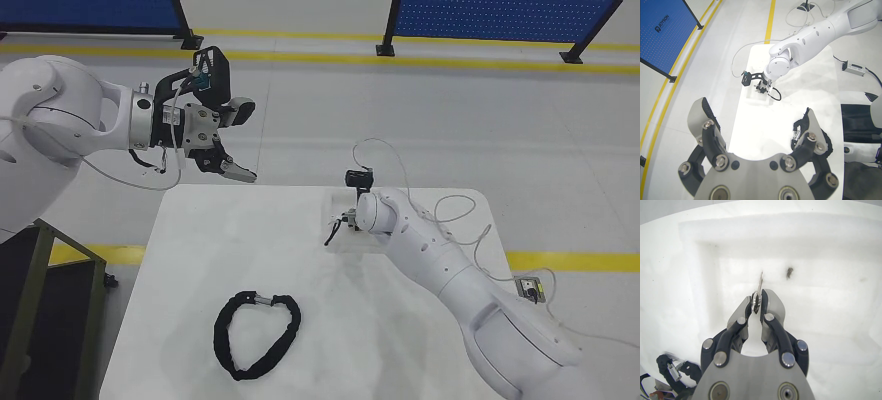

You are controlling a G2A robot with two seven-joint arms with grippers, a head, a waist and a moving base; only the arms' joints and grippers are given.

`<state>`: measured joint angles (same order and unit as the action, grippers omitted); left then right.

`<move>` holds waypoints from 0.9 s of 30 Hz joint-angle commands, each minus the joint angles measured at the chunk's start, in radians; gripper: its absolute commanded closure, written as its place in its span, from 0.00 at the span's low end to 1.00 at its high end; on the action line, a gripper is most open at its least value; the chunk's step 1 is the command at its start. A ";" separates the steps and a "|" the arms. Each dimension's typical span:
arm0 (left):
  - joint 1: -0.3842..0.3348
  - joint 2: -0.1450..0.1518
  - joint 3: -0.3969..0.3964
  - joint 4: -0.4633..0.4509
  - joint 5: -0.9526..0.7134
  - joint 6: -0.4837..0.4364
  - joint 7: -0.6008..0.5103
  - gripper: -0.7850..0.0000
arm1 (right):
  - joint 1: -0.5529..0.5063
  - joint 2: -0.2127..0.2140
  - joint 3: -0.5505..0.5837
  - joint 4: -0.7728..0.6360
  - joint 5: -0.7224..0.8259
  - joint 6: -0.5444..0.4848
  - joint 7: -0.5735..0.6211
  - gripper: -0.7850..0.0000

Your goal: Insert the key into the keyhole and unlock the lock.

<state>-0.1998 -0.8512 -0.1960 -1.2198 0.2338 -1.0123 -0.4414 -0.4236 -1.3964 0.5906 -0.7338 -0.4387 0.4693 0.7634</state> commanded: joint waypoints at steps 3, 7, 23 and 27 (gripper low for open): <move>0.000 0.000 0.000 0.000 0.000 0.000 0.000 0.00 | 0.004 -0.014 0.012 0.034 0.017 0.004 -0.031 0.79; 0.000 0.000 0.000 0.000 0.000 0.000 0.000 0.00 | 0.005 -0.026 0.024 0.062 0.031 0.004 -0.057 0.77; 0.000 0.000 0.000 0.000 0.000 0.000 0.000 0.00 | 0.038 -0.054 0.043 0.119 -0.006 0.019 -0.030 1.00; 0.000 0.000 0.000 0.000 0.000 0.000 0.000 0.00 | 0.044 -0.049 0.052 0.098 -0.031 0.033 0.004 1.00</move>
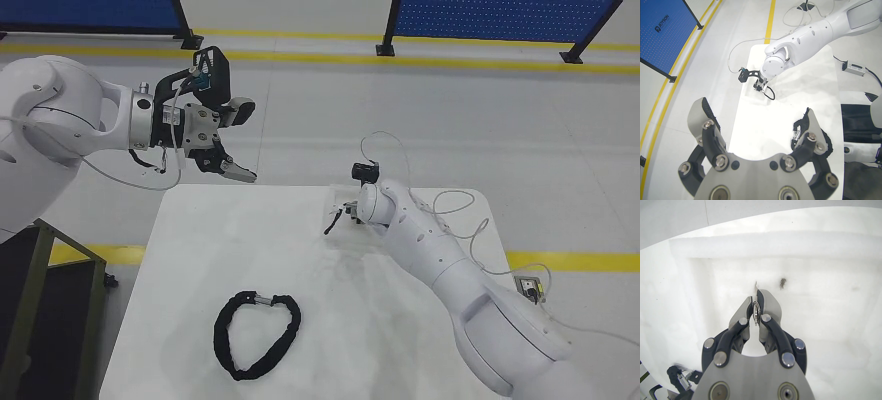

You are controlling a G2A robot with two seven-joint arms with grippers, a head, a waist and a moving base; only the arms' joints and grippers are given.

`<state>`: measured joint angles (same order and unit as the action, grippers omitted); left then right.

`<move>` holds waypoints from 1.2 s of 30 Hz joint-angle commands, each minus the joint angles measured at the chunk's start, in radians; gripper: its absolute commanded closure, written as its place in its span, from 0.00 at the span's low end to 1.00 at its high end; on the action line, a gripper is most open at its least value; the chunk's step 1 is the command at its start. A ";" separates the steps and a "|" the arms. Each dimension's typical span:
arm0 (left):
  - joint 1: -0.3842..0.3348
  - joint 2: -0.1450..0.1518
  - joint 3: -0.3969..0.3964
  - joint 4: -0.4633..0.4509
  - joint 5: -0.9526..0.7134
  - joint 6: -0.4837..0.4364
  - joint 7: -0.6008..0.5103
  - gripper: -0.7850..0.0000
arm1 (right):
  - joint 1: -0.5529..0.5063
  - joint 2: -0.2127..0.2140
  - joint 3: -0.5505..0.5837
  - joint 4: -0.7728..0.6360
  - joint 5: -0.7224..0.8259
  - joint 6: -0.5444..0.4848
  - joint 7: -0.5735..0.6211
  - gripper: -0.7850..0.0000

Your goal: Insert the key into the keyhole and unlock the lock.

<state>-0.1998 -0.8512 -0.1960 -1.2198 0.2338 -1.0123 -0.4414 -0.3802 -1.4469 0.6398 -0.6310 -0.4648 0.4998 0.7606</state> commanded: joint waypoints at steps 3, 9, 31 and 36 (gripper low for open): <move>0.000 0.000 0.000 0.000 0.000 0.000 0.000 0.00 | 0.000 0.009 0.012 -0.027 -0.026 0.011 0.031 1.00; 0.000 0.000 0.000 0.000 0.000 0.000 0.000 0.00 | -0.011 0.030 0.021 -0.078 -0.108 0.052 0.071 1.00; 0.000 0.000 0.000 0.000 0.000 0.000 0.000 0.00 | -0.089 0.088 0.163 -0.224 -0.154 0.012 0.109 1.00; 0.000 0.000 0.000 0.000 0.000 0.000 0.000 0.00 | -0.073 0.068 0.095 -0.208 -0.244 0.063 0.154 1.00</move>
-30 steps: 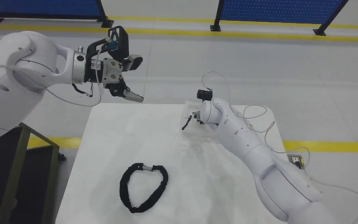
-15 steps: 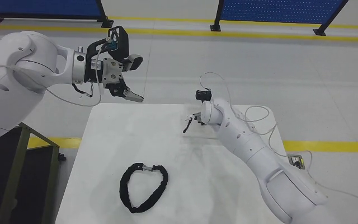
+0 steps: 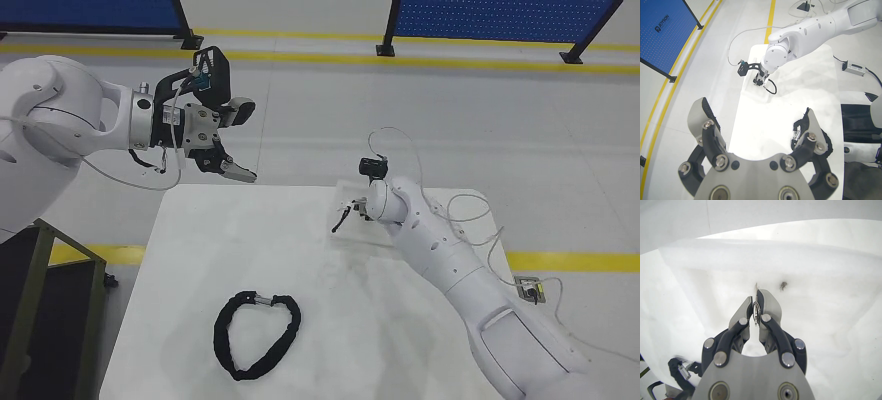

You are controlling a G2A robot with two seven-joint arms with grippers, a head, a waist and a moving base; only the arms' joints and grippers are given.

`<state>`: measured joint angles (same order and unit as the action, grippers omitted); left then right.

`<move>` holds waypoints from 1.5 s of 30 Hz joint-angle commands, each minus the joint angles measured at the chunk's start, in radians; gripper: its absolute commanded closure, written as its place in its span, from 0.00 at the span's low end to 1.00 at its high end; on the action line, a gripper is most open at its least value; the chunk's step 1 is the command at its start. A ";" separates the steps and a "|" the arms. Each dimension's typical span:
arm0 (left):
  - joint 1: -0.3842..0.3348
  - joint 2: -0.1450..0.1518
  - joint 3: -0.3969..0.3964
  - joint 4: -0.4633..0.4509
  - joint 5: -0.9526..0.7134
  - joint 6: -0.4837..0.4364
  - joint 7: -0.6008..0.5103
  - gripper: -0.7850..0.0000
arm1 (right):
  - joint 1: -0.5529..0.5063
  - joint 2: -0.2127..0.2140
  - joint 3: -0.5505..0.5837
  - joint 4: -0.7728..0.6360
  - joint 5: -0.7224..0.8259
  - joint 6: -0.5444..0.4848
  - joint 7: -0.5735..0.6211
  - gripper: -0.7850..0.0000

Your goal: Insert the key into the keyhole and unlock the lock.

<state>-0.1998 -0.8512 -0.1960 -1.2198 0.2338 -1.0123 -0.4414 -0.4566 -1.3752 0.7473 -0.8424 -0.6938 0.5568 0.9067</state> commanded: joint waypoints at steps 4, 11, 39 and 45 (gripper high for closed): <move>0.000 0.000 0.000 0.000 0.000 0.000 0.000 0.00 | 0.016 -0.024 -0.046 0.033 -0.040 0.018 0.029 1.00; 0.000 0.000 0.000 0.000 0.000 0.000 0.000 0.00 | 0.034 -0.050 -0.062 0.086 -0.055 0.029 0.015 1.00; 0.000 0.000 0.000 0.000 0.000 0.000 0.000 0.00 | 0.014 -0.030 0.187 0.147 0.171 -0.181 0.004 1.00; 0.000 0.000 0.000 0.000 0.000 0.000 0.000 0.00 | -0.005 -0.008 0.191 0.040 0.097 -0.208 0.067 1.00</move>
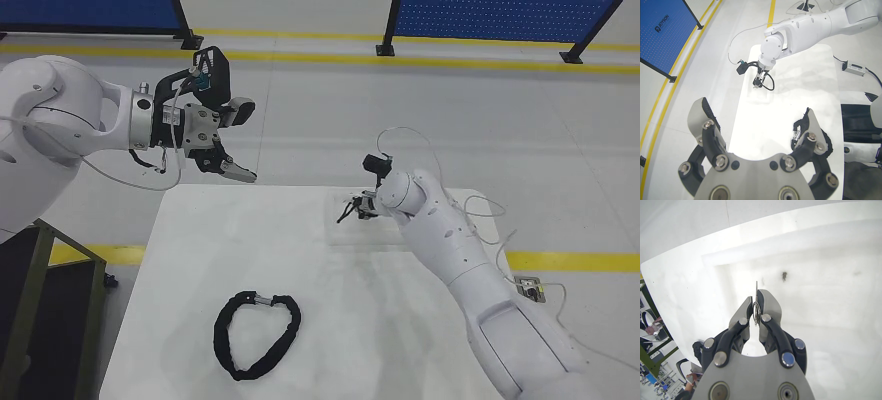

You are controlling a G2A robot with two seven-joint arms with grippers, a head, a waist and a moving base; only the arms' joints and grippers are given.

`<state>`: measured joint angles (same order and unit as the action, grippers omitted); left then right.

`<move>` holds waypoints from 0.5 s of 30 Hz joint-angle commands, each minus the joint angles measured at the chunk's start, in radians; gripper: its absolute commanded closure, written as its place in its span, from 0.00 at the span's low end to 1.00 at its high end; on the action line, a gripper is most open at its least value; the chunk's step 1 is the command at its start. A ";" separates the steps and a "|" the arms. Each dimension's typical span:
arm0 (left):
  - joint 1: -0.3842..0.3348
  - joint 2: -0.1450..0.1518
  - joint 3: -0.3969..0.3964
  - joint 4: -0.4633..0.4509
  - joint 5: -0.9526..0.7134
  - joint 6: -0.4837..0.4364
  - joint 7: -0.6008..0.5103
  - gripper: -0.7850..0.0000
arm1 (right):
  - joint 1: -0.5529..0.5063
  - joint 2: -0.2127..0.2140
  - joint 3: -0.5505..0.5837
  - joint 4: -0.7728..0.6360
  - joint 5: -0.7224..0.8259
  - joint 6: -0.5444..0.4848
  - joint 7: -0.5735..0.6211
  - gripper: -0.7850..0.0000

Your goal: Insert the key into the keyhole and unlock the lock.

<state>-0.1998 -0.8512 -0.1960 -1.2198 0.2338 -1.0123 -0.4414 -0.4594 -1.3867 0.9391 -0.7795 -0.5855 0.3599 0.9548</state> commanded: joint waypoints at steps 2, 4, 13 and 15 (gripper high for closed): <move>0.000 0.000 0.000 0.000 0.000 0.000 0.000 0.00 | -0.015 0.014 0.006 -0.074 -0.038 -0.035 0.048 1.00; 0.000 0.000 0.000 0.000 0.000 0.000 0.000 0.00 | -0.036 0.026 0.022 -0.136 -0.040 -0.071 0.087 1.00; 0.000 0.000 0.000 0.000 0.000 0.000 0.000 0.00 | -0.138 0.090 0.177 -0.352 0.026 -0.276 0.249 1.00; 0.000 0.000 0.000 0.000 0.000 0.000 0.000 0.00 | -0.154 0.101 0.204 -0.397 0.039 -0.312 0.283 1.00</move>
<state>-0.1998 -0.8512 -0.1960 -1.2198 0.2338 -1.0123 -0.4414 -0.6074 -1.2897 1.1319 -1.1577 -0.5509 0.0626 1.2225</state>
